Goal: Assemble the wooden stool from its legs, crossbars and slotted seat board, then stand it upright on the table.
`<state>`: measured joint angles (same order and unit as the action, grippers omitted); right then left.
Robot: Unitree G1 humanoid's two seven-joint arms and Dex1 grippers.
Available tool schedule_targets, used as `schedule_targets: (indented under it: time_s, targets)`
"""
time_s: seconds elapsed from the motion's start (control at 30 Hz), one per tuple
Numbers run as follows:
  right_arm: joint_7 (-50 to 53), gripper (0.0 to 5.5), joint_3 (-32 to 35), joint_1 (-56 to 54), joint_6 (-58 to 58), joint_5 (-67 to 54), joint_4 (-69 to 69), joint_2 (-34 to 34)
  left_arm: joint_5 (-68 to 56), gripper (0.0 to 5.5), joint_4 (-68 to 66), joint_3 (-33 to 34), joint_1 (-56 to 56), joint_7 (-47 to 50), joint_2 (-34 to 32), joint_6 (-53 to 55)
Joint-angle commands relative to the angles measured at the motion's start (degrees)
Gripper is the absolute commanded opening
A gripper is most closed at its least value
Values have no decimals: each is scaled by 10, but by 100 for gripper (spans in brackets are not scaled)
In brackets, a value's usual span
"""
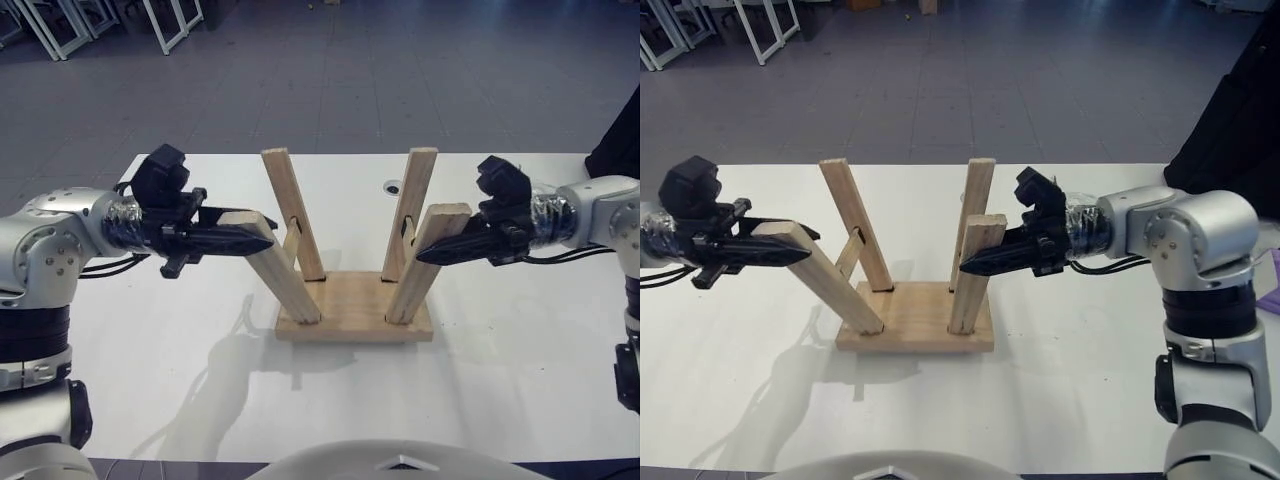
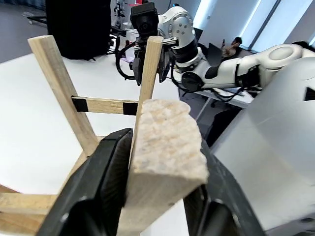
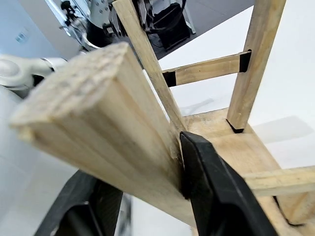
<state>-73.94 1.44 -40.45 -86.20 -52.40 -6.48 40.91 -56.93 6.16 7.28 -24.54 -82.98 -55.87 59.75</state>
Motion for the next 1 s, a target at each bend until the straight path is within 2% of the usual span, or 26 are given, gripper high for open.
schedule_targets:
  time_s: [0.03, 0.13, 0.27, 0.43, 0.57, 0.63, 0.77, 0.83, 0.9, 1.0]
  targets:
    - [81, 259, 25, -42, -62, -4, 128, -56, 56, 211, -124, -32, -84, 76, 32, 19]
    - [111, 323, 11, -64, -27, 30, 195, -63, 132, 262, -239, -64, -151, 82, 53, -37]
    - [114, 391, -29, -96, 103, 116, 314, -54, 184, 320, -359, -75, -204, 63, 71, -75]
    - [84, 397, -30, -141, 195, 171, 432, -44, 207, 325, -440, -57, -203, 23, 65, -99]
    - [65, 397, -16, -158, 232, 191, 469, -23, 215, 325, -433, -33, -160, -3, 50, -143]
    - [44, 397, -23, -126, 256, 202, 424, 7, 234, 325, -405, -31, -117, -6, 54, -199]
    - [-17, 397, -91, -16, 342, 252, 297, 63, 352, 325, -346, -73, -37, 32, 89, -450]
    - [-21, 425, -118, 35, 392, 283, 231, 82, 403, 352, -367, -95, -43, 47, 107, -551]
    - [-23, 447, -131, 65, 423, 301, 189, 89, 426, 380, -390, -102, -52, 52, 123, -609]
    - [-2, 447, -144, 94, 447, 320, 146, 70, 443, 380, -431, -109, -70, 50, 148, -655]
